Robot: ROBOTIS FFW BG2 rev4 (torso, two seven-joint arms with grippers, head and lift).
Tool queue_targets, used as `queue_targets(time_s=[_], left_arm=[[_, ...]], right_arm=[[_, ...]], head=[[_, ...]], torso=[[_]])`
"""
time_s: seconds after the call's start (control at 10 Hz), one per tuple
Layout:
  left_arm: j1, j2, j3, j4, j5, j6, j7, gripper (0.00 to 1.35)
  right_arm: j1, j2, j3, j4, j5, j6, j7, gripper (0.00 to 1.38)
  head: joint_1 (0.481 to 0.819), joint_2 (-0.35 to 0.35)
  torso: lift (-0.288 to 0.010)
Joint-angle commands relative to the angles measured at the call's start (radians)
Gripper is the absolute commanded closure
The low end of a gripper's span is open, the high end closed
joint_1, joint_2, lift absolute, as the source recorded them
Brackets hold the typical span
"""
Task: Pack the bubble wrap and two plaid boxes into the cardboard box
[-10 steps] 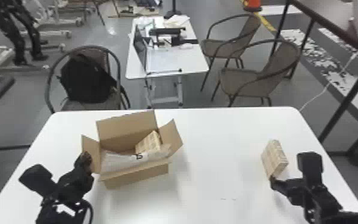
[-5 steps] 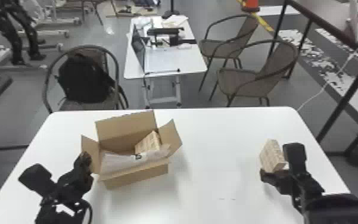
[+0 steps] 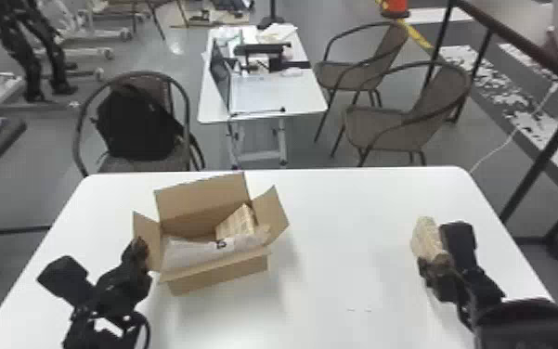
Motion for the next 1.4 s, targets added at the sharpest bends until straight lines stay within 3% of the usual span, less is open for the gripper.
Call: queue_targets(time_s=[0.0,0.3,0.5,0.7,0.9,1.1,1.3], left_arm=[[0.003,-0.003,-0.001,0.002,0.001,-0.001,0.000,1.21],[0.003,-0.003,-0.001,0.002,0.003,-0.003,-0.002,1.21],[0.004,-0.003,0.000,0.002,0.006,-0.006,-0.002,1.21],[0.006,-0.003,-0.003,0.002,0.006,-0.004,-0.002,1.21],[0.000,-0.003,-0.009,0.007,0.006,-0.001,-0.002,1.21],[-0.007,-0.003,-0.016,0.011,0.009,0.000,-0.002,1.21],[-0.013,-0.003,-0.032,0.014,0.013,0.000,-0.002,1.21]], right_arm=[[0.001,0.003,0.000,0.001,-0.001,-0.029,-0.004,0.91],[0.030,0.003,0.000,-0.045,-0.036,-0.061,-0.003,0.91],[0.102,0.006,0.067,-0.236,-0.145,-0.088,0.036,0.91],[0.091,0.007,0.140,-0.355,-0.185,-0.060,0.189,0.91],[0.045,0.015,0.210,-0.411,-0.300,0.028,0.296,0.91],[-0.033,0.033,0.276,-0.367,-0.386,0.138,0.468,0.91],[-0.114,0.089,0.298,-0.189,-0.419,0.158,0.618,0.91]], head=[[0.695,0.055],[0.695,0.058],[0.695,0.067],[0.695,0.146],[0.695,0.226],[0.695,0.283],[0.695,0.350]], torso=[[-0.014],[-0.014],[-0.014],[-0.014],[-0.014],[-0.014],[-0.014]])
